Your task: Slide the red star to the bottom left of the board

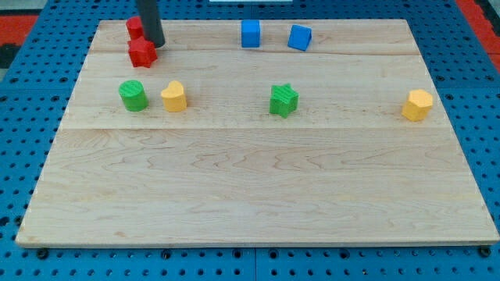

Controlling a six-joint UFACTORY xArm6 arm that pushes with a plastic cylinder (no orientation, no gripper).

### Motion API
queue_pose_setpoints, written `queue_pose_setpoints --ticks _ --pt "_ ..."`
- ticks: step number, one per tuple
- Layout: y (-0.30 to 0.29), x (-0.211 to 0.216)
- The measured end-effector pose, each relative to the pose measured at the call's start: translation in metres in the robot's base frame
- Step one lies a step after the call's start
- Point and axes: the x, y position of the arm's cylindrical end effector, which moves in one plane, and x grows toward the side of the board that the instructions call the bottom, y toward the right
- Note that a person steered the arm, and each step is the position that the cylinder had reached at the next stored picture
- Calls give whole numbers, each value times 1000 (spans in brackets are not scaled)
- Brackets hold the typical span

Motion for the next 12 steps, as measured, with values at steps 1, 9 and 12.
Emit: queue_pose_setpoints --ticks 1,9,12 --pt "-17 50" --pt "-109 199" --pt "-87 134"
